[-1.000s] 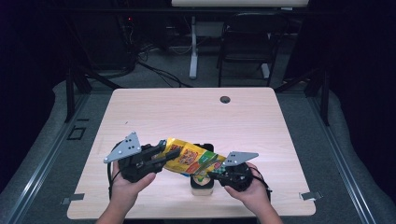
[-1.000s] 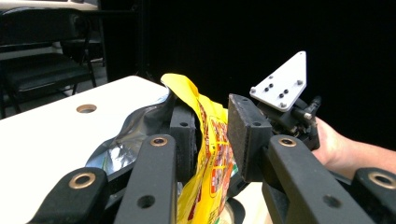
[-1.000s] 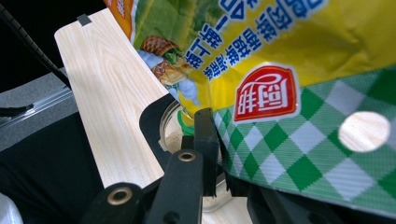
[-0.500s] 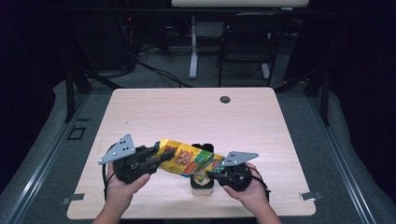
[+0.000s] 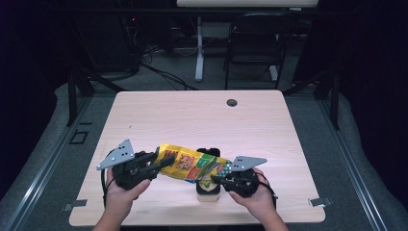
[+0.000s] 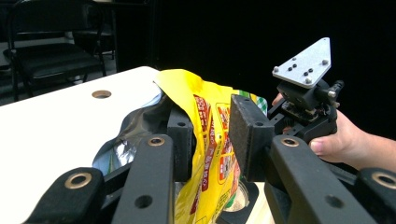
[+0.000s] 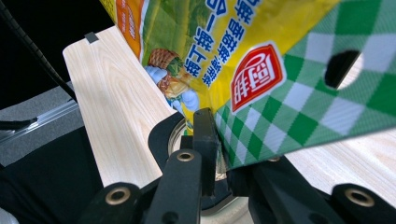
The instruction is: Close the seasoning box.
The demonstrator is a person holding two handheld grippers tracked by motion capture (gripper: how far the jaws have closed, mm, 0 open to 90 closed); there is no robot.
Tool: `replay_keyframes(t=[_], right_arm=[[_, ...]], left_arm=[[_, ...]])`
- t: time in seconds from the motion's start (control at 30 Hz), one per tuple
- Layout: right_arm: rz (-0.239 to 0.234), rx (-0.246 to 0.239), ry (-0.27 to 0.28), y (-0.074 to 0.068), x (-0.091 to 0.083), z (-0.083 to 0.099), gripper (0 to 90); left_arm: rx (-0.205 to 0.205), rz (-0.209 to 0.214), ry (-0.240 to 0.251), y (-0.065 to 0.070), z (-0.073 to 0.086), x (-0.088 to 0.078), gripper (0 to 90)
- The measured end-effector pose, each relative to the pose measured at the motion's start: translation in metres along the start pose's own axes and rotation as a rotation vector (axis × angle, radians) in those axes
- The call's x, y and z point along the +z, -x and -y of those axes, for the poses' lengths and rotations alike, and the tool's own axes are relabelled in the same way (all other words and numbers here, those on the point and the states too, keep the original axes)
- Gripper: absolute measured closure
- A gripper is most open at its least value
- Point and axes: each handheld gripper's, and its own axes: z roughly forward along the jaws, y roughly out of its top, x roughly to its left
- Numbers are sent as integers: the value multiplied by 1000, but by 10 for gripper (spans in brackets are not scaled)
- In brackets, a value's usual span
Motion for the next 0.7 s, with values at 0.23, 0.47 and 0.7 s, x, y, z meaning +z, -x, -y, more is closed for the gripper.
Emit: replay_keyframes(t=[0.23,0.47,0.7], right_arm=[[1,1,15,-1,0,-1,846],[-2,3,23,-2,1,-1,844],[0,-1,21,-2,2,-1,844]], left_arm=[[-9,-7,3,-4,5,-5,707],[-17,-20,-5,-7,10,-9,704],[-25,-23,-2,-10,13,-12,704]])
